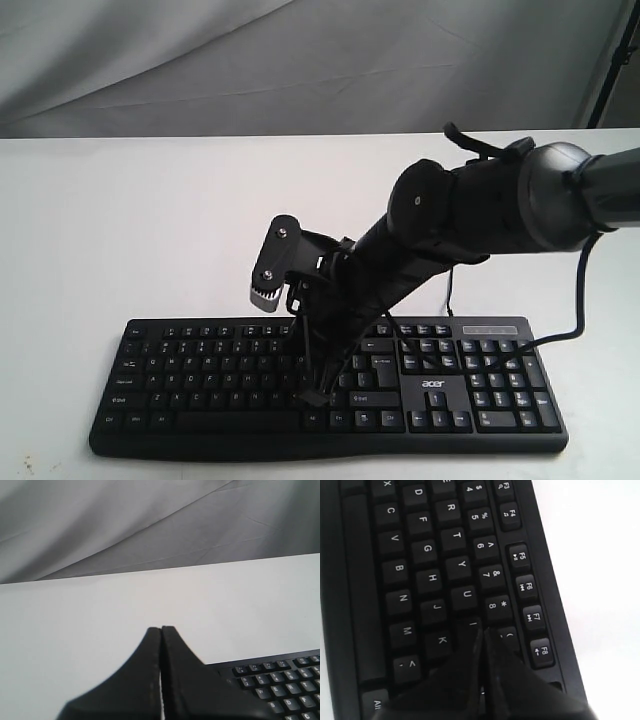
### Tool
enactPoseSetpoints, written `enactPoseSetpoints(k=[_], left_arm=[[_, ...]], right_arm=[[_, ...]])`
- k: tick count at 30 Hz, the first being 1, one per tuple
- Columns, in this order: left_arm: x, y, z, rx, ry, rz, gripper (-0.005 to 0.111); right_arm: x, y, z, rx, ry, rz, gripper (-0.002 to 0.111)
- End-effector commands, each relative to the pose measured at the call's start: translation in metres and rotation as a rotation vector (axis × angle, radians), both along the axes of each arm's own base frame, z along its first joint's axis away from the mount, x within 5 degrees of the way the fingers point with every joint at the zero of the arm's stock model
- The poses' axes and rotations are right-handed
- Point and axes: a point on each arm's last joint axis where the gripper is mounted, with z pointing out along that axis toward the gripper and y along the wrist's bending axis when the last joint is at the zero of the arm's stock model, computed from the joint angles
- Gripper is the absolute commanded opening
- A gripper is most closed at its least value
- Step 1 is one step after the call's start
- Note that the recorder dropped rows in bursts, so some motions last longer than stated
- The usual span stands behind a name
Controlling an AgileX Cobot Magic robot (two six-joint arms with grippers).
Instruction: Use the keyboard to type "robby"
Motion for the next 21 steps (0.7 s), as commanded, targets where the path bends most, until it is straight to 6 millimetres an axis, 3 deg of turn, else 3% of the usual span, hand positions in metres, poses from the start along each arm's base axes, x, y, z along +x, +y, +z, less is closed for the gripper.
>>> enactPoseSetpoints(k=[1,21], left_arm=[[-0.0001,-0.0002,-0.0007,0.001,-0.005,-0.005,0.0],[-0.0001,-0.0002,-0.0007,0.001,-0.005,-0.005,0.0]], right_arm=[[0.0016,-0.0026,-0.002,0.0,-0.003,-0.007,0.0],[0.0023,-0.0021,-0.0096,-0.009,0.005,-0.002,0.0]])
